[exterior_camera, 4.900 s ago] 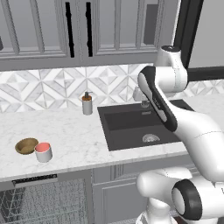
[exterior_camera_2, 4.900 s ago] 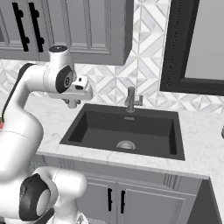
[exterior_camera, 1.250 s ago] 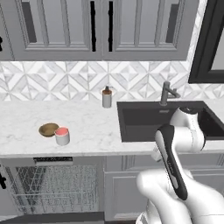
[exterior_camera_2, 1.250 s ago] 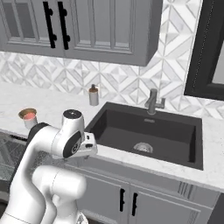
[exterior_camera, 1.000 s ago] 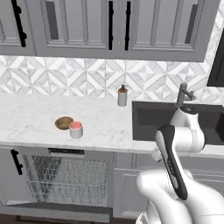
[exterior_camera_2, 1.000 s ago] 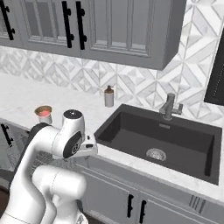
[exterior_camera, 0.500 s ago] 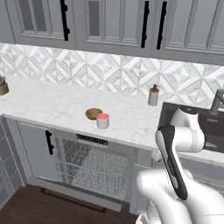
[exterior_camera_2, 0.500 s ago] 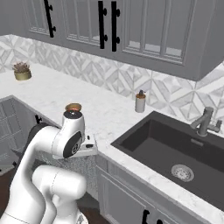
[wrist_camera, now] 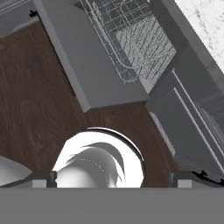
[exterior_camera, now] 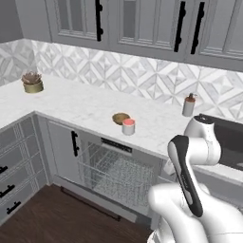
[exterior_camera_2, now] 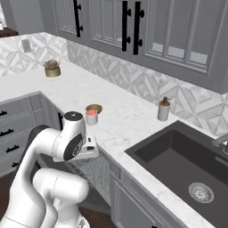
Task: Pick up the cup and bowl from the counter, place them in the dishwasher, and close the dishwasher door.
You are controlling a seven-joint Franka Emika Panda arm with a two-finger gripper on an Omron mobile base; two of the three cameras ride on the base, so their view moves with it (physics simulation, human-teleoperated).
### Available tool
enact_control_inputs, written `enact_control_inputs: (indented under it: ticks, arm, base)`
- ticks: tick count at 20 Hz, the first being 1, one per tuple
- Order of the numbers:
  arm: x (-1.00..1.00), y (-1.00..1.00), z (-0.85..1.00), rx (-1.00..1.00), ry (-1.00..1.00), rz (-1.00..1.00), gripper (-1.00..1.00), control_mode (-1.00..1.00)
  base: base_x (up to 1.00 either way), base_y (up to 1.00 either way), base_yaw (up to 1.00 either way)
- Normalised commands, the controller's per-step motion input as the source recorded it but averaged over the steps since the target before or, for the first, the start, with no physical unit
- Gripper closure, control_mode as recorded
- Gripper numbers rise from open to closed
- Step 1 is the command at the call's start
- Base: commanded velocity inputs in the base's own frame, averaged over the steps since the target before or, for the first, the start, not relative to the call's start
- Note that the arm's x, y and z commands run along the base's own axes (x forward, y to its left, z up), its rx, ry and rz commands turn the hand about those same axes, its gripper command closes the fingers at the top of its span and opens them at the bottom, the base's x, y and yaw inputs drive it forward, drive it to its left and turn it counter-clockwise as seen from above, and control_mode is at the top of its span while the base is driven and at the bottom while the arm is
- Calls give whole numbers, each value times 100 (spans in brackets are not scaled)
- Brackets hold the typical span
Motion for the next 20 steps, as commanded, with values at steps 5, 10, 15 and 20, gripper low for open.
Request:
enact_control_inputs:
  ticks: [5,10,15,20]
  arm:
    - [0,0,0,0,0,0,-100,100]
    - [0,0,0,0,0,0,-100,100]
    - [0,0,0,0,0,0,-100,100]
    - [0,0,0,0,0,0,-100,100]
  base:
    - [0,-62,24]
    - [21,-47,19]
    - [44,-15,20]
    - [33,-3,24]
